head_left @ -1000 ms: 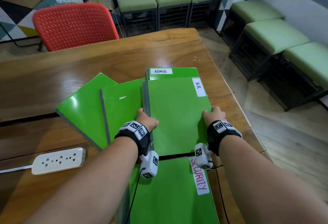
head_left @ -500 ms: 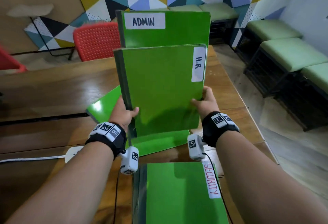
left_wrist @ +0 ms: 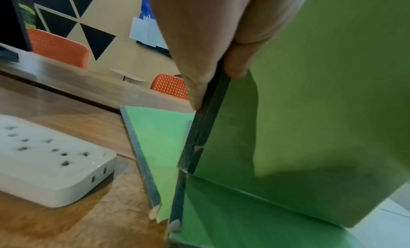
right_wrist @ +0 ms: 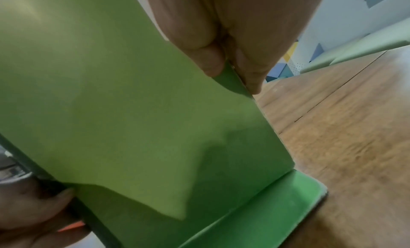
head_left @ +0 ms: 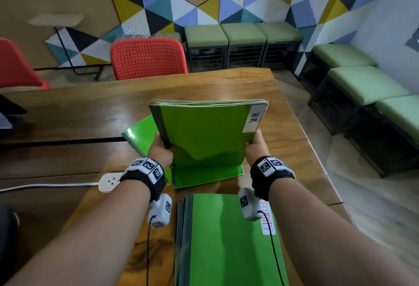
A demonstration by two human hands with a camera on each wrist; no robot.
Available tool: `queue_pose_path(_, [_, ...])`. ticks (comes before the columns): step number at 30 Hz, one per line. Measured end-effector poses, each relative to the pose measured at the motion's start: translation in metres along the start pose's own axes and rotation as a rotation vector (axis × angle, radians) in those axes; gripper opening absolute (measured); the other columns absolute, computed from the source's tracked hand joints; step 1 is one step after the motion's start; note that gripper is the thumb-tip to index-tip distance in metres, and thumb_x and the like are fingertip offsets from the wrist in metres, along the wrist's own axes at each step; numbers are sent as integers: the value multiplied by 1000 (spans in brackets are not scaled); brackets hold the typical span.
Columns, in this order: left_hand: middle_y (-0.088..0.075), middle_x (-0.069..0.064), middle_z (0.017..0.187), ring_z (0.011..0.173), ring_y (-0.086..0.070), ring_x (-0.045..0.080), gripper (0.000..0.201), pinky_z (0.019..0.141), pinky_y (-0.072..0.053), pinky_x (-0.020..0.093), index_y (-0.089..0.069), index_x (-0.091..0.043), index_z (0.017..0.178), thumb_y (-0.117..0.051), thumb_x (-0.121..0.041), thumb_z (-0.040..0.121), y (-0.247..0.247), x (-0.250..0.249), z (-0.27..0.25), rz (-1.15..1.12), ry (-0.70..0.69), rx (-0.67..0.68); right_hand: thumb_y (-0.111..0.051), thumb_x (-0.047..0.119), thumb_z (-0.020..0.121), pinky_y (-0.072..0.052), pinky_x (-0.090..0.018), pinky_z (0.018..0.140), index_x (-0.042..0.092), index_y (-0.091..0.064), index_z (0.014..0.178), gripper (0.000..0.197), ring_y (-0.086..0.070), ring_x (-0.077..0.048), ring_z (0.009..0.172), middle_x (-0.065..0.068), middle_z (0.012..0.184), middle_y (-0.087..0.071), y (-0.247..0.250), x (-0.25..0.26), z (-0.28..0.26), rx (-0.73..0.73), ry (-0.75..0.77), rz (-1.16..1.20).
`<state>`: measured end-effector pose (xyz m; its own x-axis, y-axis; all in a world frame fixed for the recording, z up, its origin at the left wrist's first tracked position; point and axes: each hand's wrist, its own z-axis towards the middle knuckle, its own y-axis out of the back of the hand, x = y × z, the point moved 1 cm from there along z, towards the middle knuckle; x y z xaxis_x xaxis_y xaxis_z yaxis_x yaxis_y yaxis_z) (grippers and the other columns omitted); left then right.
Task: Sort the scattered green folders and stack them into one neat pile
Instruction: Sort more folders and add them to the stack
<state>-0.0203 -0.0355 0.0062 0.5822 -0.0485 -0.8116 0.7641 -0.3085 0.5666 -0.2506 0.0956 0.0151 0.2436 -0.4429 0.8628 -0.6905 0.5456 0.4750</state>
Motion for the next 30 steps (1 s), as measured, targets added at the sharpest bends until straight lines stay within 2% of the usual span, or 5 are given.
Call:
queue_pose_path(4, [-62,17,122,114,-58,31,40,84,-38,25,-47,-3,131,-51,2,92,15,-38,-11,26,-115,-116,-40,-4,89,-45,-39,89,19,-44,131,47,-52,-21,100,-2,110,-58,20,20,-7,-140,88,84])
queue_pose_path(10, [-62,20,116,109,-60,35,35,85,-43,35,-45,-2,125,-55,-10,93,35,-75,-51,134,-114,-148,-45,0,91,-41,-30,80,11,-39,129,40,-52,-19,92,-5,105,-57,56,37,-34,-167,133,-52])
queue_pose_path(19, [-53,14,138,119,-57,31,68,96,-51,42,-36,-7,144,-67,-27,86,-2,5,-145,528,263,341,-50,16,91,-56,-39,80,-4,-66,93,26,-61,-29,79,-19,92,-68,69,-62,-101,175,-239,-371])
queue_pose_path(23, [-64,18,110,64,-65,23,58,55,-58,31,-40,1,133,-69,-18,87,-14,34,-193,488,443,498,-54,25,83,-58,-45,83,9,-61,69,22,-71,-34,89,-14,82,-71,61,-110,-122,360,-379,-536])
queue_pose_path(30, [-63,15,96,51,-67,20,65,55,-61,32,-39,3,134,-74,-19,84,-20,54,-220,523,523,577,-54,33,84,-57,-43,85,6,-63,71,31,-74,-30,82,-15,85,-76,49,-148,-142,444,-471,-669])
